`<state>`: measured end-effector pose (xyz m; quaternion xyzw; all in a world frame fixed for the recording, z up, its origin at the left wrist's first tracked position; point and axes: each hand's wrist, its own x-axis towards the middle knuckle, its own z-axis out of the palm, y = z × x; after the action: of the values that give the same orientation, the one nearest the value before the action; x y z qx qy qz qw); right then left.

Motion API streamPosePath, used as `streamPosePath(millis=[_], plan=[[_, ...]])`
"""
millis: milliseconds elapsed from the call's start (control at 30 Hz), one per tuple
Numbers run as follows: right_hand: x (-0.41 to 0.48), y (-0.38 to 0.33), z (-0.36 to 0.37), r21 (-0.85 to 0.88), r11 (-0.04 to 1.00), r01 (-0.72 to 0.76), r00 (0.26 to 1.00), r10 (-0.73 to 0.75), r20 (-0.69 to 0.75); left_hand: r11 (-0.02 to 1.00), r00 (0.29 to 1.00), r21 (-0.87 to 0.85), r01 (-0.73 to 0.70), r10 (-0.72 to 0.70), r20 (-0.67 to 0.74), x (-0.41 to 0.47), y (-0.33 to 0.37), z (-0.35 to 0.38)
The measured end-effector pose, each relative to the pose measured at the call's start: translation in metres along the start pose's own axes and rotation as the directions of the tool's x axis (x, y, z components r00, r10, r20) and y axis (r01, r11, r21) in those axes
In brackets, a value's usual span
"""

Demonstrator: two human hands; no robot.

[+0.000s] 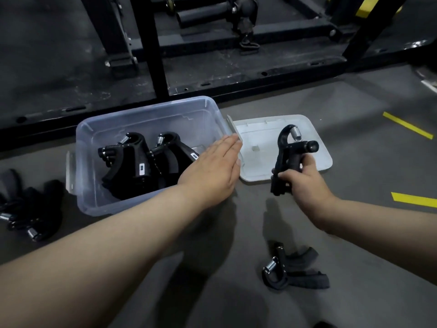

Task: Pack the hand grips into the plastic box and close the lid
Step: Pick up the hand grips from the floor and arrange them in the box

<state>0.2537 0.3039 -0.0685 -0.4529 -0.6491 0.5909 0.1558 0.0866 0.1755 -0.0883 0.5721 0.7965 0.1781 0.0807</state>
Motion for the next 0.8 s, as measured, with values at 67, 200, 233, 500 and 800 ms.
streamPosePath(millis=[67,200,233,500,800], plan=[[0.002,-0.019,0.011,0.123,0.992,0.011,0.997,-0.020,0.071,0.999,1.000,-0.032,0.014,-0.014,-0.005,0.000,0.001,-0.001],[0.006,-0.048,0.034,0.016,1.000,0.004,0.978,-0.007,0.207,0.978,0.997,-0.192,0.075,-0.078,-0.013,0.001,0.001,-0.006],[0.007,-0.053,0.038,-0.026,1.000,0.003,0.974,0.003,0.225,0.961,0.996,-0.261,0.093,-0.094,0.007,0.001,0.001,-0.009],[0.005,-0.059,0.082,-0.564,0.795,0.224,0.974,-0.163,0.157,0.385,0.939,-0.887,0.254,-0.317,0.132,0.004,-0.006,-0.026],[-0.004,-0.055,0.095,-0.374,0.765,0.524,0.826,-0.351,0.440,0.051,0.788,-0.959,0.278,-0.584,0.197,0.002,-0.017,-0.047]])
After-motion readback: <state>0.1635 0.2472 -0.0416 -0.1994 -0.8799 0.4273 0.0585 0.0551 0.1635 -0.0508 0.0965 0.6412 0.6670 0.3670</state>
